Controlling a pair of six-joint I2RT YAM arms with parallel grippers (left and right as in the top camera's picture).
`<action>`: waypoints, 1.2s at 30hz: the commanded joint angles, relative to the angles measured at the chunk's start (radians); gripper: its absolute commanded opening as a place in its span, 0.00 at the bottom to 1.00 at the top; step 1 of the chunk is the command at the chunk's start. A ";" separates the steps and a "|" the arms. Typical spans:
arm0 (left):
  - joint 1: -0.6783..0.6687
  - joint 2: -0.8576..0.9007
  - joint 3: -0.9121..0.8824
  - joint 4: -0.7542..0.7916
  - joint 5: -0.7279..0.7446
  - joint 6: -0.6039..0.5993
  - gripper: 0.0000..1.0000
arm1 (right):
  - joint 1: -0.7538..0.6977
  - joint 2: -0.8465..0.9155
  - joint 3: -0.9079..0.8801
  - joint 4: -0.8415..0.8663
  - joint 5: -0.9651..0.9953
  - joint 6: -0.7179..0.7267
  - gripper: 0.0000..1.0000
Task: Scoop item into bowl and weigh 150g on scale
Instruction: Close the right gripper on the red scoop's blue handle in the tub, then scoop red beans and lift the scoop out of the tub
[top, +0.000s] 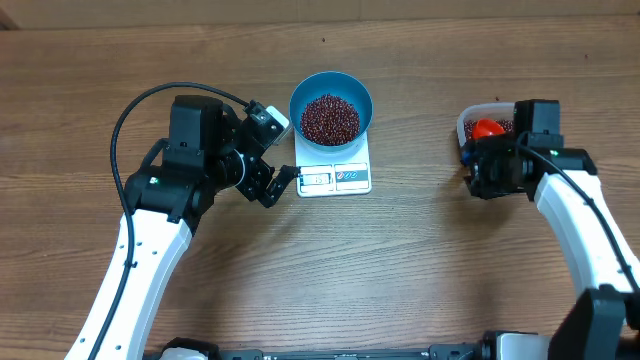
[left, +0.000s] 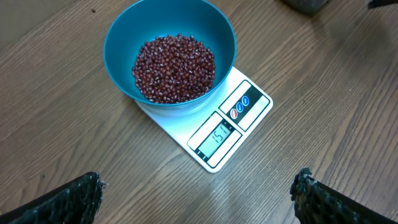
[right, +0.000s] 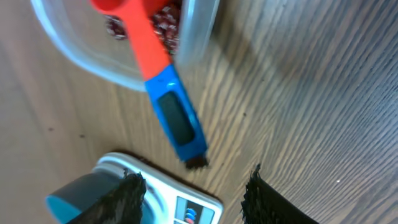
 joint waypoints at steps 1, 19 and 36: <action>0.010 0.002 0.003 0.001 0.003 -0.006 1.00 | -0.003 0.032 -0.004 0.014 -0.013 -0.031 0.53; 0.010 0.002 0.003 0.001 0.003 -0.007 0.99 | 0.096 0.139 -0.005 0.163 0.108 0.051 0.57; 0.010 0.002 0.003 0.001 0.003 -0.006 1.00 | 0.067 0.136 -0.004 0.187 0.151 0.050 0.47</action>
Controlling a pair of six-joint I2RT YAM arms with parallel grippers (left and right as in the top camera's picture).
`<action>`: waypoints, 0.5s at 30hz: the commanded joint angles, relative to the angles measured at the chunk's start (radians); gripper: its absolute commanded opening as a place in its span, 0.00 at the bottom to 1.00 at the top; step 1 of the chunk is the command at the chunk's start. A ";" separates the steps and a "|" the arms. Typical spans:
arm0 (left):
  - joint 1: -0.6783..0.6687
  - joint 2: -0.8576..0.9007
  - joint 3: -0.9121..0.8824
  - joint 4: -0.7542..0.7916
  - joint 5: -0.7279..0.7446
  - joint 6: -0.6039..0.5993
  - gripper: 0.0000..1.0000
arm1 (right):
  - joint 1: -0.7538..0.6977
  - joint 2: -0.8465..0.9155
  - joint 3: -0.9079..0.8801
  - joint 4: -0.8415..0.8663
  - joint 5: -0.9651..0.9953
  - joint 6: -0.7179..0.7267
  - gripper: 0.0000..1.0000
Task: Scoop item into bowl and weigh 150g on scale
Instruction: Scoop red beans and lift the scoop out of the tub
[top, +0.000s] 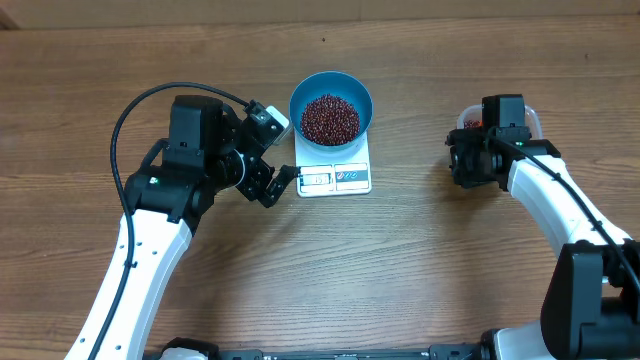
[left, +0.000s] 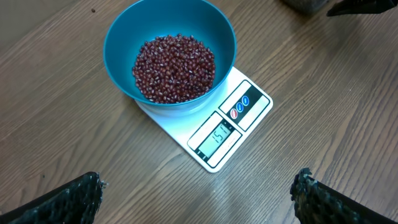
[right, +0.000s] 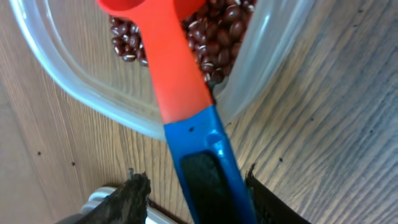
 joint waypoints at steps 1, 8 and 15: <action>0.010 0.002 0.003 0.001 0.003 -0.006 1.00 | -0.023 -0.002 -0.003 -0.002 0.013 -0.024 0.46; 0.010 0.002 0.003 0.001 0.003 -0.006 1.00 | -0.058 -0.020 -0.003 -0.019 0.007 -0.062 0.42; 0.010 0.002 0.003 0.001 0.003 -0.007 0.99 | -0.066 -0.020 -0.003 -0.022 0.006 -0.080 0.28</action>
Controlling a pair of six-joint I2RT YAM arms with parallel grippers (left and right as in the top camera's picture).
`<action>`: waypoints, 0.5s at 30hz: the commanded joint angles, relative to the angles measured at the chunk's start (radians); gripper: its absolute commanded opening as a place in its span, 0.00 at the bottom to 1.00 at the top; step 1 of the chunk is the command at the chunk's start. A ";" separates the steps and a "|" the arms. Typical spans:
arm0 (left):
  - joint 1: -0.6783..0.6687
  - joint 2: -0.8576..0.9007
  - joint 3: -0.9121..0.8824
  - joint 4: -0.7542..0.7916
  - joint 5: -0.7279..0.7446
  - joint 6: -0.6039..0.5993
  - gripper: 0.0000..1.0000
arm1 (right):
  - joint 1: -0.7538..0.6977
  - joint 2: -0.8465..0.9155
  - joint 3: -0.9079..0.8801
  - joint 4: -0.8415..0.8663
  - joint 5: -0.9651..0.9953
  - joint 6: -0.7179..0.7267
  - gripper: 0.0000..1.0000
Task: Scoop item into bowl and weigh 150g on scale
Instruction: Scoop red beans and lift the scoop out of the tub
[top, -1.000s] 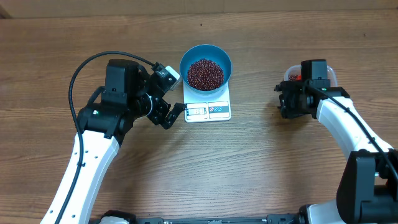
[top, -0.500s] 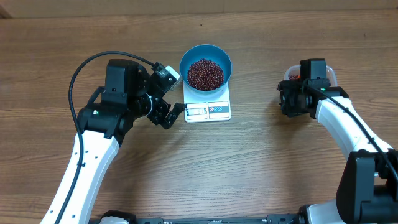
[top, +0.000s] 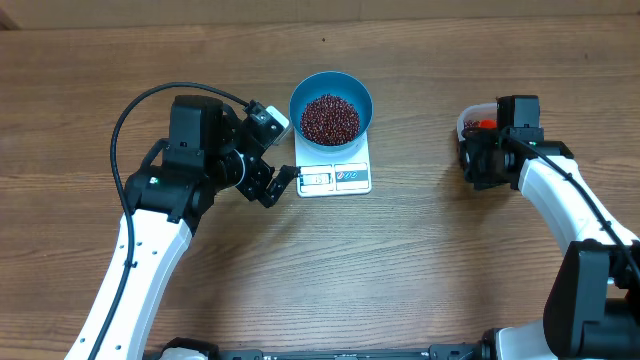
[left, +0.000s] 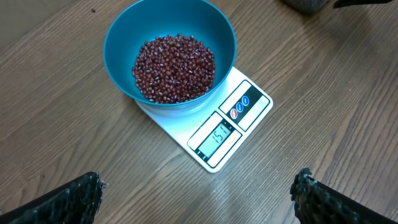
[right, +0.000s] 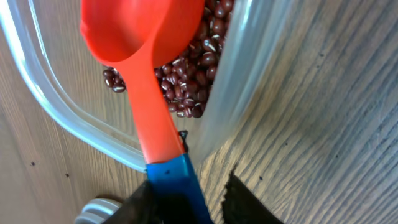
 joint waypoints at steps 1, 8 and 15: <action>0.010 0.002 0.003 0.001 0.003 -0.006 0.99 | -0.008 -0.020 -0.003 0.002 0.015 -0.016 0.25; 0.010 0.002 0.003 0.001 0.003 -0.006 1.00 | -0.008 -0.020 -0.003 -0.001 -0.021 -0.023 0.17; 0.008 0.002 0.003 0.001 0.003 -0.007 1.00 | -0.015 -0.024 -0.002 -0.006 -0.039 -0.043 0.05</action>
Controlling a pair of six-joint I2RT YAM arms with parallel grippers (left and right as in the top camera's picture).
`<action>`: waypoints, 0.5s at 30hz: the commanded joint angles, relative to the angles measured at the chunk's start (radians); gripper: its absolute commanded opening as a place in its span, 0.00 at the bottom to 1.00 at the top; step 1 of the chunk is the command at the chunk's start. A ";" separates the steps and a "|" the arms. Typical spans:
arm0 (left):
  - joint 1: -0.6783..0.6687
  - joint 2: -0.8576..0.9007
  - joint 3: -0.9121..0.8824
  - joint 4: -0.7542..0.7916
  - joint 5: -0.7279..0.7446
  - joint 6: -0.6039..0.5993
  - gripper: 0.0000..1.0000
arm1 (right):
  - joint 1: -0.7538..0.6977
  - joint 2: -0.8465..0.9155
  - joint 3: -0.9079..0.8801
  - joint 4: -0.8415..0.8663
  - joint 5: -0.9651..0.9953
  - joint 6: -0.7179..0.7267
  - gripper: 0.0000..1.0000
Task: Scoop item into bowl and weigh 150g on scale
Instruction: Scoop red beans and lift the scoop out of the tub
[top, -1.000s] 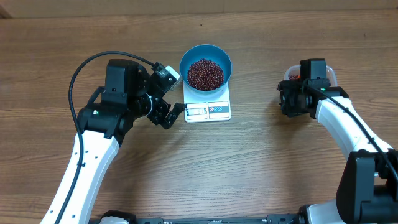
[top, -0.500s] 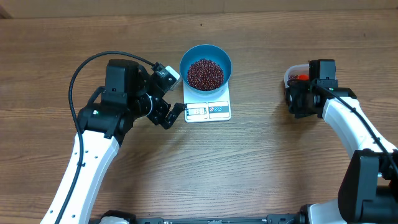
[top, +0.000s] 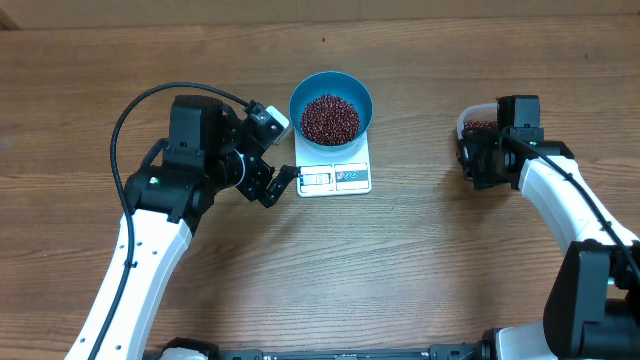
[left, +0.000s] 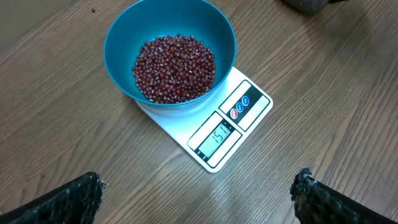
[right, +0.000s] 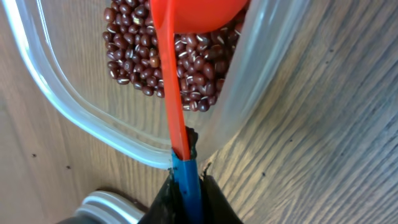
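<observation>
A blue bowl (top: 331, 108) full of red beans (left: 175, 67) stands on the white scale (left: 239, 121), whose display shows digits beginning with 15. My left gripper (left: 198, 198) hangs open just in front of the scale, holding nothing. At the right, a clear container (right: 81, 118) holds more red beans (right: 134, 56). The orange scoop (right: 196, 12) lies with its head in this container and its blue handle reaching out over the rim. My right gripper (right: 186, 193) is shut on that blue handle, at the container's near side (top: 487, 160).
Bare wooden tabletop (top: 400, 260) surrounds the scale and container. The left arm's black cable (top: 135, 110) loops up at the left. The table's far edge runs along the top of the overhead view.
My right gripper's fingers, which stood a little apart beside the blue handle, are now shut on it. The scoop has turned onto its edge in the container. The left arm, bowl and scale are unchanged.
First my right gripper was open and short of the container, the scoop resting with its handle over the rim. Then it stood closer, the handle between open fingers. After that the fingers stood narrower round the handle, and now they grip it. The left arm stayed still throughout.
</observation>
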 joint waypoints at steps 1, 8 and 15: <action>0.008 0.002 0.003 0.000 0.003 -0.007 1.00 | -0.016 -0.026 -0.002 -0.008 -0.013 -0.029 0.04; 0.008 0.002 0.003 0.000 0.003 -0.007 1.00 | -0.069 -0.060 -0.001 -0.018 -0.054 -0.120 0.04; 0.008 0.002 0.003 0.000 0.003 -0.006 1.00 | -0.151 -0.096 0.022 -0.014 -0.151 -0.243 0.04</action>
